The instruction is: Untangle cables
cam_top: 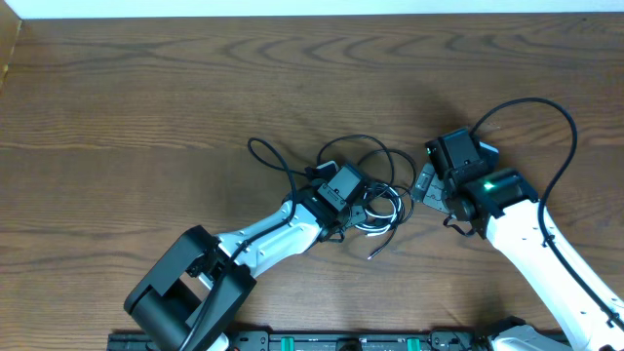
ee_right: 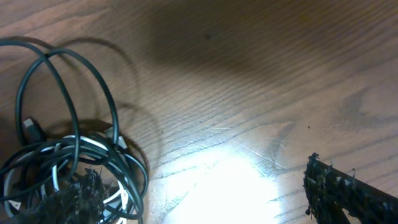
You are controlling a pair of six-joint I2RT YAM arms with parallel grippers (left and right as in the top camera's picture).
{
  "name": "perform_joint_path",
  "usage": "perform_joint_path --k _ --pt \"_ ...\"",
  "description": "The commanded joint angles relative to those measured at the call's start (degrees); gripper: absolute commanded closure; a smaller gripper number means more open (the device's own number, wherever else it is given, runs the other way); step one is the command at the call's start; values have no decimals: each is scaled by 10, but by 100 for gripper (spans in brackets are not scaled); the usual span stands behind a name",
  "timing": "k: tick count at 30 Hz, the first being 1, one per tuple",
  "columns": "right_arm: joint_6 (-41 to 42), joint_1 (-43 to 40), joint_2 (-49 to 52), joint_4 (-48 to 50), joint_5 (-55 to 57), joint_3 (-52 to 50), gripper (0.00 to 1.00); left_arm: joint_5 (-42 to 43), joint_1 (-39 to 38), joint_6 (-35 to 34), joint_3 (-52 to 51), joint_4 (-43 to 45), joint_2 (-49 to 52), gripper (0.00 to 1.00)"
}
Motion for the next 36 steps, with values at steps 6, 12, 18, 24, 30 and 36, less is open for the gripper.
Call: perform_joint_path --k 6,12,18,24,30,36 --pt "12 -3 -6 -5 6 0 1 -31 0 0 -9 -33 24 62" --pt "12 -3 -6 -8 5 0 1 -45 0 0 -9 -46 34 76" --pt "12 -3 -6 -22 5 0 1 -45 10 4 -3 -76 26 92" --pt "12 -3 -5 -26 5 0 1 -48 57 151 9 -119 -15 92" --pt "12 -3 -5 -22 5 0 1 -47 71 157 8 -141 -21 66" --pt "12 -3 -5 -22 5 0 1 -47 62 160 9 -145 -21 45"
